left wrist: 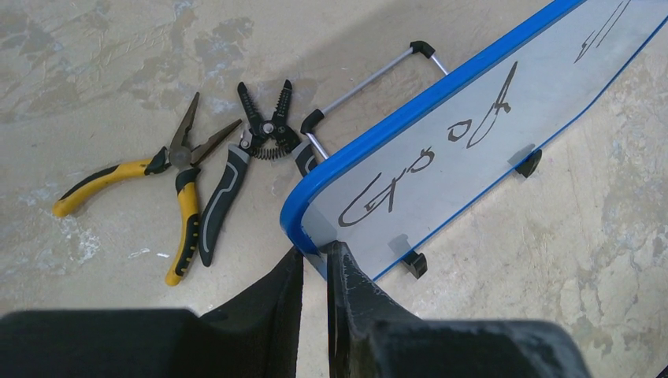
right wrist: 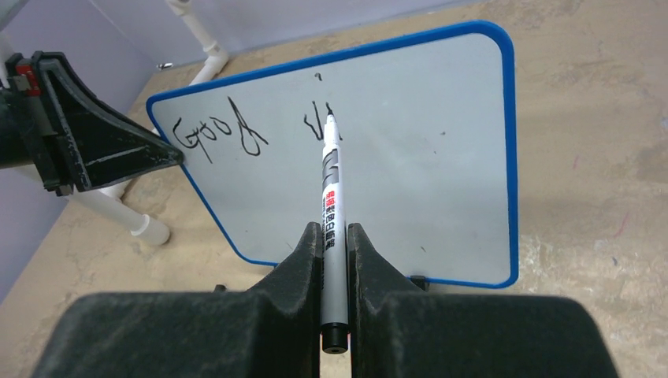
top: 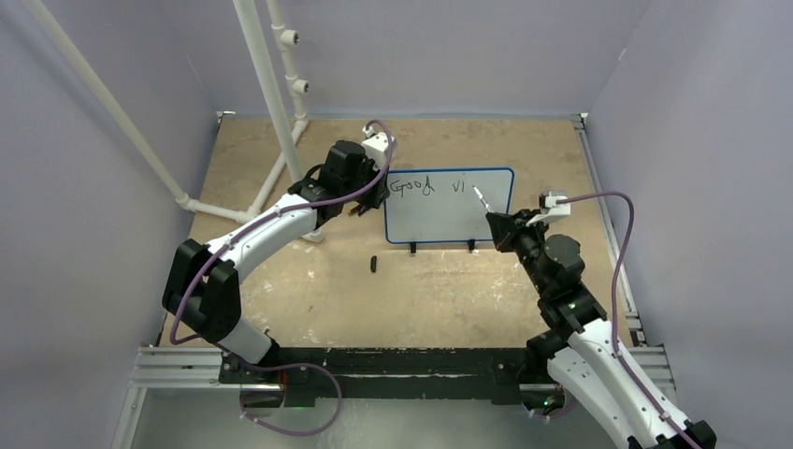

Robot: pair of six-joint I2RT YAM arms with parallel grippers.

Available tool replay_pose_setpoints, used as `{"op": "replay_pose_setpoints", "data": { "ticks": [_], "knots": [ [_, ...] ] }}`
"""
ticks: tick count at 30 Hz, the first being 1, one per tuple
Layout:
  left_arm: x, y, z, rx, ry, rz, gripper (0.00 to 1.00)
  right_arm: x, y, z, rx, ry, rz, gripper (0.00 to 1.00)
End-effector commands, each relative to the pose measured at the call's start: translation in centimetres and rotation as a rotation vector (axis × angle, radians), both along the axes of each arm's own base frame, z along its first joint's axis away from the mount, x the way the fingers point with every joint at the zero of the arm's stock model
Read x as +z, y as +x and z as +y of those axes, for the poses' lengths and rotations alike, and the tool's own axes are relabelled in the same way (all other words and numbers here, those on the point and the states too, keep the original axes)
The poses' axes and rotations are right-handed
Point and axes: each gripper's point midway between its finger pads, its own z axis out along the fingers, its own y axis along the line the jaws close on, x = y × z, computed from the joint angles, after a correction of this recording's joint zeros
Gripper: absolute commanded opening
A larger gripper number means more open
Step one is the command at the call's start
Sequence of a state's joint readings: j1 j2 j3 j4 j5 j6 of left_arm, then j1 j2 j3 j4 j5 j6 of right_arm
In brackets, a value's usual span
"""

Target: Write a sentence on the whiteboard

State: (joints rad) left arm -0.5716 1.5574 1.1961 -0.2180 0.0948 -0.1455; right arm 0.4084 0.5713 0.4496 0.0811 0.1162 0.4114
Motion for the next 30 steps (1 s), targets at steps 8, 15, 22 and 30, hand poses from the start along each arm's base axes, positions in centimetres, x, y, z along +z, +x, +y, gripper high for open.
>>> {"op": "replay_pose_setpoints", "data": {
  "ticks": [8, 15, 22, 30],
  "knots": [
    [-1.5, 0.0, 0.8, 0.017, 0.047, 0.015, 0.05, -0.2, 0.1, -0.5, -0.043, 0.043, 0.034, 0.00],
    [-1.6, 0.0, 0.9, 0.018, 0.051, 0.016, 0.04, 1.7, 0.9, -0.4, -0.053, 0.057, -0.037, 0.00],
    [-1.6, 0.1, 0.9, 0.018, 0.053, 0.016, 0.04, 2.7, 2.1, 0.2, -0.043, 0.058, -0.075, 0.00],
    [-1.6, 0.0, 0.7, 0.009, 0.048, 0.017, 0.04, 2.2, 2.9, 0.6, -0.041, 0.039, -0.070, 0.00]
  ]
}}
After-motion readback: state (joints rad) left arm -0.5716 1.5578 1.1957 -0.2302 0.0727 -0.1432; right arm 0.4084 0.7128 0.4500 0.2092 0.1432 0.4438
